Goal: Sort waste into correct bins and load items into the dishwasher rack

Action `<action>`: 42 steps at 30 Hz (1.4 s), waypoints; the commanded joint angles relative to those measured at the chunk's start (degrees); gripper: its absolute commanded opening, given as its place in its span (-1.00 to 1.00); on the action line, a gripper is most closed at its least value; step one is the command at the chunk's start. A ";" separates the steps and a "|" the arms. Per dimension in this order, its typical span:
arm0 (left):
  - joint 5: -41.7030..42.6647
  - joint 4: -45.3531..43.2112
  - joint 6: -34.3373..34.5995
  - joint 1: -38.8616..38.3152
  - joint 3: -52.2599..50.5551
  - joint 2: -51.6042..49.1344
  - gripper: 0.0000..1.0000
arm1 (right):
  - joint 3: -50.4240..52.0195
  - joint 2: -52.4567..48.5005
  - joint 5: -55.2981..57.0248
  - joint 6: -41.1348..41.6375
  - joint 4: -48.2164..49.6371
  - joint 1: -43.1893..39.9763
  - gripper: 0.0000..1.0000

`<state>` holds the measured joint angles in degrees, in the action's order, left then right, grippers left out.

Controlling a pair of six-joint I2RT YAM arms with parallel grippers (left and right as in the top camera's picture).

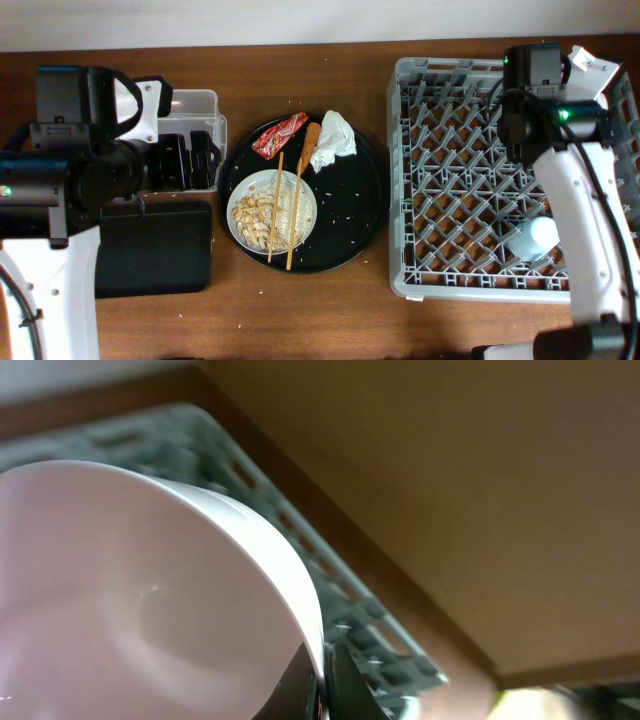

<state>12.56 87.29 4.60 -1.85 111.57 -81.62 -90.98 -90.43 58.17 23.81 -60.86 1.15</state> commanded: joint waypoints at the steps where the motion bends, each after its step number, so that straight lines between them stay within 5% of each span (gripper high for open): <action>1: -0.39 0.02 0.74 0.20 0.76 0.55 0.99 | 0.44 -7.74 6.73 0.44 2.25 -3.26 -0.92; 5: -0.39 0.02 0.74 0.15 0.76 0.55 0.99 | 0.42 -19.15 16.63 -0.11 5.97 -3.93 -0.92; 12: -0.39 0.02 0.74 0.15 0.76 0.55 0.98 | 0.42 -25.07 16.81 -8.39 12.31 -3.80 -0.92; 17: -0.39 0.02 0.74 0.15 0.76 0.55 0.99 | 0.44 -25.14 3.26 -5.90 6.71 0.31 -0.92; 25: -0.39 0.02 0.74 0.15 0.76 0.55 0.99 | 0.44 -25.14 2.03 -1.86 0.44 8.85 -0.91; 28: -0.39 0.02 0.74 0.15 0.76 0.55 0.99 | 0.44 -25.11 1.33 -0.46 -2.93 9.07 -0.79; 30: -0.39 0.02 0.74 0.15 0.76 0.55 0.99 | 0.42 -25.05 1.09 3.52 -7.41 9.07 -0.24; 33: -0.39 0.02 0.74 0.15 0.76 0.55 0.99 | -0.22 -23.63 -2.03 12.50 -13.40 8.87 -0.10; 37: -0.39 0.02 0.74 0.15 0.76 0.55 0.99 | -2.54 -17.44 -11.21 12.41 -15.19 9.14 0.22; 42: -0.42 0.00 0.70 0.15 0.76 0.55 0.99 | -8.13 -1.62 -46.21 -4.48 -12.22 9.14 0.38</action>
<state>12.56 87.29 4.60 -1.85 111.57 -81.62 -96.12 -100.71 35.64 29.12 -75.37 9.85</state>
